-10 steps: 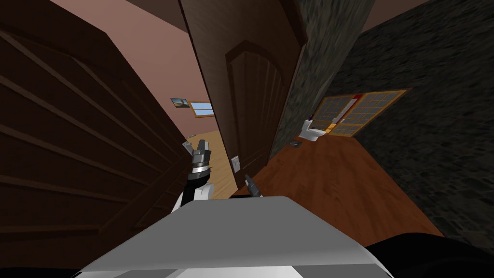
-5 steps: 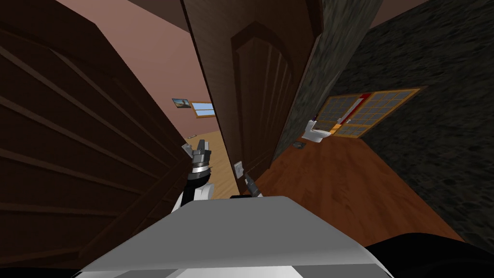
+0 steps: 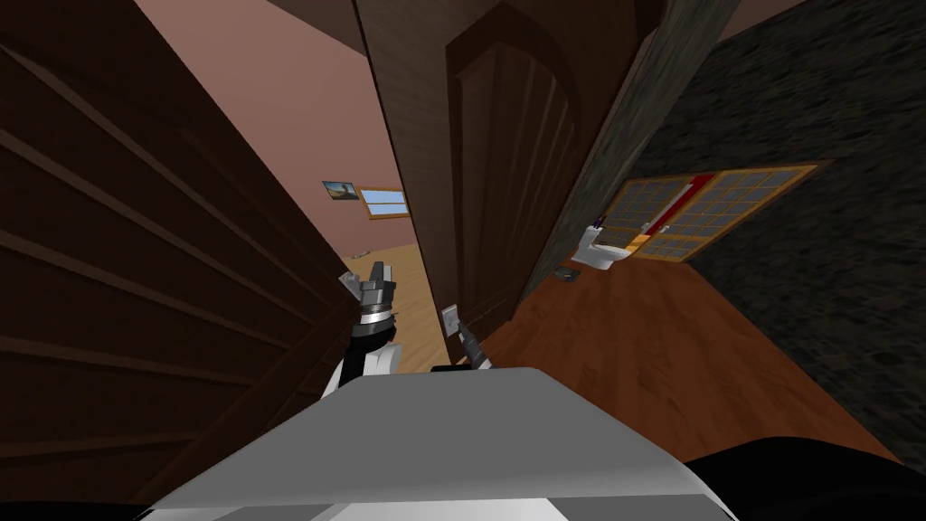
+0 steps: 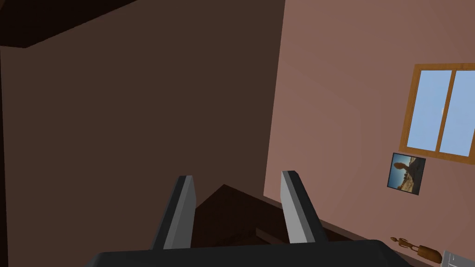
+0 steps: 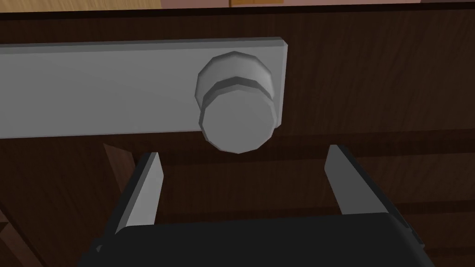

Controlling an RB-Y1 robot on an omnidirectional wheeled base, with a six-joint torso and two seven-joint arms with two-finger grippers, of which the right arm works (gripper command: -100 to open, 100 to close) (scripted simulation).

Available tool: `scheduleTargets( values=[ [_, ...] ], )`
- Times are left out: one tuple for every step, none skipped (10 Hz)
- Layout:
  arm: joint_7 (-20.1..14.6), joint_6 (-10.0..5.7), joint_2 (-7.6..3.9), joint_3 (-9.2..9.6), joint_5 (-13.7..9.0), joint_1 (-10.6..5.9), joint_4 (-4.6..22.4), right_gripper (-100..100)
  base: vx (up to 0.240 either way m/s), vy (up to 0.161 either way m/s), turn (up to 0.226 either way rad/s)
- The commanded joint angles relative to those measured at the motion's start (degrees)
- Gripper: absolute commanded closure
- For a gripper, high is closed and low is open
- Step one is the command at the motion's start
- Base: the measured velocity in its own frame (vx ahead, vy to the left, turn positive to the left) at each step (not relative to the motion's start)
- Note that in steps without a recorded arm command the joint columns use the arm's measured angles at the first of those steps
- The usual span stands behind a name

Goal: Push the door open

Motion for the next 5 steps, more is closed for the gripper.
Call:
scheduleTargets(
  values=[
    [0.00,-0.06,-0.03,0.01,0.01,0.05,-0.02,100,-0.007,-0.004,-0.005],
    [0.00,-0.06,-0.03,0.01,0.01,0.05,-0.02,100,-0.025,-0.016,0.001],
    [0.00,-0.06,-0.03,0.01,0.01,0.05,-0.02,100,-0.022,-0.015,0.002],
    [0.00,-0.06,-0.03,0.01,0.01,0.05,-0.02,100,-0.015,-0.009,0.000],
    [0.00,-0.06,-0.03,0.01,0.01,0.05,-0.02,100,-0.008,-0.003,0.000]
  ],
)
